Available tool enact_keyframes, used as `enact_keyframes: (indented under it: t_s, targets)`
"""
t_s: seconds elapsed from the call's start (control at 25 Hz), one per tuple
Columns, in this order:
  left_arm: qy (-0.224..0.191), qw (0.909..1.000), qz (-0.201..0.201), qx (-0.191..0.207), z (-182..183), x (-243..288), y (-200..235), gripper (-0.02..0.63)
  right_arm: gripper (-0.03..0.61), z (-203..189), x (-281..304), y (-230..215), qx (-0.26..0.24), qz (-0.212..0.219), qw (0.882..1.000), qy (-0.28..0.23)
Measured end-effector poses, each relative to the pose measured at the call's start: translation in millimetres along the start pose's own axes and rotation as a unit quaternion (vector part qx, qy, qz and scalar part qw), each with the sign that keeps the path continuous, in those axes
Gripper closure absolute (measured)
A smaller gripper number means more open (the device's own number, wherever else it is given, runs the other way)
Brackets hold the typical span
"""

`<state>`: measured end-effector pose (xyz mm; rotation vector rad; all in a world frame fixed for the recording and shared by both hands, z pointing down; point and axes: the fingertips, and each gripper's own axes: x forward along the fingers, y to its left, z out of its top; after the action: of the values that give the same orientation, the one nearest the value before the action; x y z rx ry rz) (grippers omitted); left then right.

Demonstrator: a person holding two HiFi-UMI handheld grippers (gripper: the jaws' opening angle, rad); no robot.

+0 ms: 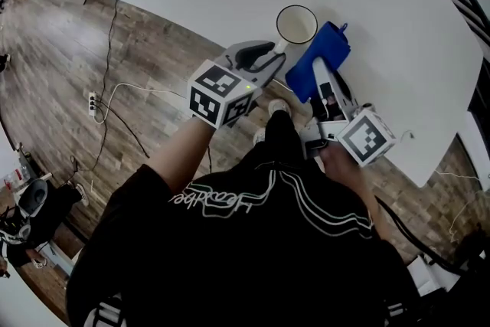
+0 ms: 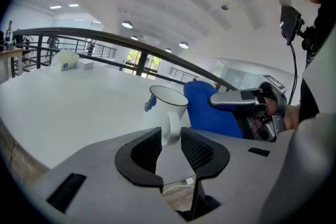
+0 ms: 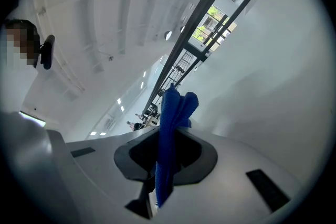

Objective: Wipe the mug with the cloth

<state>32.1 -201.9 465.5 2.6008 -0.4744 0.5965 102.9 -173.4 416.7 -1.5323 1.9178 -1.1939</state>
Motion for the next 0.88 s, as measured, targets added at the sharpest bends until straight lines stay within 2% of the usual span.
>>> enact_keyframes:
  t_s: [0.28,0.64,0.88]
  targets:
    - [0.003,1.0,-0.008,0.001,-1.8,2.4,-4.9,0.529,0.531,-1.7,7.6,-1.5,0.021,-0.004,1.0,-0.01]
    - [0.021,0.9991,-0.016,0.032,-3.0,5.1,-4.7,0.541,0.531,-7.8,16.5,-10.9,0.047,-0.011,0.999,-0.014]
    - [0.024,0.999,-0.022,0.03,-0.7,5.7,5.3,0.541,0.531,-8.8,32.9,-21.3,0.047,-0.017,0.999,0.0]
